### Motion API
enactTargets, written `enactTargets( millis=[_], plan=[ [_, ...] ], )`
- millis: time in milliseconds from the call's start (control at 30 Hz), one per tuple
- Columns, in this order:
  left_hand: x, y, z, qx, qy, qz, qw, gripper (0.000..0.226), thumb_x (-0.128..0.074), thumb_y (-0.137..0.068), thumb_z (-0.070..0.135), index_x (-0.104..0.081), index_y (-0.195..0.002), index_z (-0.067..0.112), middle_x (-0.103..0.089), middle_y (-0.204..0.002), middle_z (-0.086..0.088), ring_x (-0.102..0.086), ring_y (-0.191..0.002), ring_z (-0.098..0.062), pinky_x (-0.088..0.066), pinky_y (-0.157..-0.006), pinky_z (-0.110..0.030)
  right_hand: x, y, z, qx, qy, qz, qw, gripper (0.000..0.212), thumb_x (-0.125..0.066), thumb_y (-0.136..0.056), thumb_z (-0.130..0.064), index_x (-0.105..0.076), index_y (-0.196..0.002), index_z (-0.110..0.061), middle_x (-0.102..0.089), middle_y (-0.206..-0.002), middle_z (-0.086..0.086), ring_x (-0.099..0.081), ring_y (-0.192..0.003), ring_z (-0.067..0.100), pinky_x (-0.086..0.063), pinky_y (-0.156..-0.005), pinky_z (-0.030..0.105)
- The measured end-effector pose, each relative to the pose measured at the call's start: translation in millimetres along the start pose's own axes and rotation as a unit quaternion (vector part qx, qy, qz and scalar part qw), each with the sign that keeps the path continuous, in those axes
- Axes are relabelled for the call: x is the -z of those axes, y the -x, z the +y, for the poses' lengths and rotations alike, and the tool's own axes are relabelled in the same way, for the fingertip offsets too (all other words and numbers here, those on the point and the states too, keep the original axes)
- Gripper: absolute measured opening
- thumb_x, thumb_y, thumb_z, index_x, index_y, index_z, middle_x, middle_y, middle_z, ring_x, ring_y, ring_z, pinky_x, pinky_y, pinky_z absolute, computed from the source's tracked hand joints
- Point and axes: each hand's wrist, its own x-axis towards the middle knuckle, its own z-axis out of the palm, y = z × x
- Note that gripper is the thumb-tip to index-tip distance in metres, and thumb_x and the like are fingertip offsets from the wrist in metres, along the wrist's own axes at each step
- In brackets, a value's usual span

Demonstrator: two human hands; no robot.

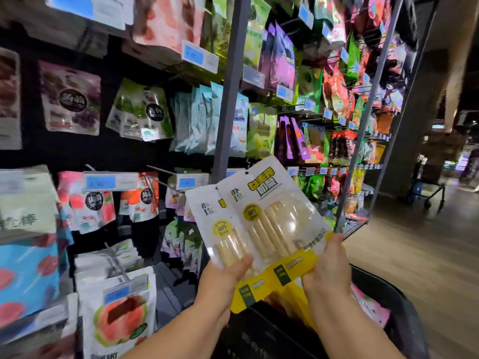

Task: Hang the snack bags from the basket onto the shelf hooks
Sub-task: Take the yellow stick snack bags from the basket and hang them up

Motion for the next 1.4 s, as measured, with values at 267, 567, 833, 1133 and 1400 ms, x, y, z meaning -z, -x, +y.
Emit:
enactTargets(
  millis=[267, 567, 833, 1133, 1400],
  plan=[
    [73.5, 10.7, 50.5, -0.035, -0.033, 0.057, 0.997, 0.046, -0.087, -0.072, 0.023, -0.069, -0.113, 0.017, -0.077, -0.091, 0.002, -0.073, -0.089, -0.015, -0.057, -0.083, -0.031, -64.9, 56.8, 56.3, -0.042, 0.059, -0.127, 0.989, 0.04, -0.034, -0.107, -0.039, -0.064, -0.11, -0.013, -0.072, -0.1, 0.005, -0.068, -0.084, 0.022, -0.057, -0.065, 0.027],
    [194.3, 38.1, 126.6, -0.077, -0.153, 0.12, 0.978, 0.033, -0.09, -0.055, 0.006, -0.077, -0.084, 0.011, -0.077, -0.083, -0.002, -0.073, -0.076, -0.014, -0.059, -0.075, -0.026, -110.5, 94.1, 99.5, -0.03, 0.221, -0.408, 0.885, 0.02, -0.075, -0.081, -0.016, -0.068, -0.095, -0.002, -0.074, -0.081, 0.013, -0.067, -0.069, 0.026, -0.052, -0.06, 0.032],
    [279.9, 88.0, 181.0, -0.011, -0.344, 0.164, 0.924, 0.057, -0.09, -0.05, 0.046, -0.065, -0.096, 0.023, -0.073, -0.103, -0.002, -0.07, -0.1, -0.022, -0.055, -0.094, -0.042, -164.9, 165.4, 135.8, -0.058, 0.239, -0.552, 0.797, 0.029, -0.078, -0.082, -0.019, -0.067, -0.107, -0.025, -0.077, -0.099, -0.005, -0.074, -0.088, 0.015, -0.059, -0.076, 0.036],
    [353.7, 130.2, 202.6, -0.044, -0.369, 0.26, 0.891, 0.083, -0.088, -0.03, 0.054, -0.067, -0.104, 0.022, -0.072, -0.1, 0.001, -0.07, -0.098, -0.022, -0.056, -0.091, -0.044, -210.8, 237.1, 184.4, -0.114, 0.193, -0.591, 0.775, 0.034, -0.081, -0.075, -0.021, -0.069, -0.106, -0.019, -0.077, -0.098, 0.001, -0.073, -0.093, 0.025, -0.057, -0.088, 0.047],
    [408.9, 187.8, 230.2, -0.028, -0.307, 0.333, 0.891, 0.035, -0.093, -0.06, 0.031, -0.072, -0.083, 0.015, -0.075, -0.072, 0.003, -0.072, -0.07, -0.011, -0.056, -0.069, -0.022, -243.5, 297.1, 221.0, -0.155, 0.134, -0.619, 0.758, 0.05, -0.083, -0.053, -0.029, -0.074, -0.098, -0.011, -0.076, -0.1, 0.012, -0.071, -0.099, 0.036, -0.053, -0.094, 0.053]
  ],
)
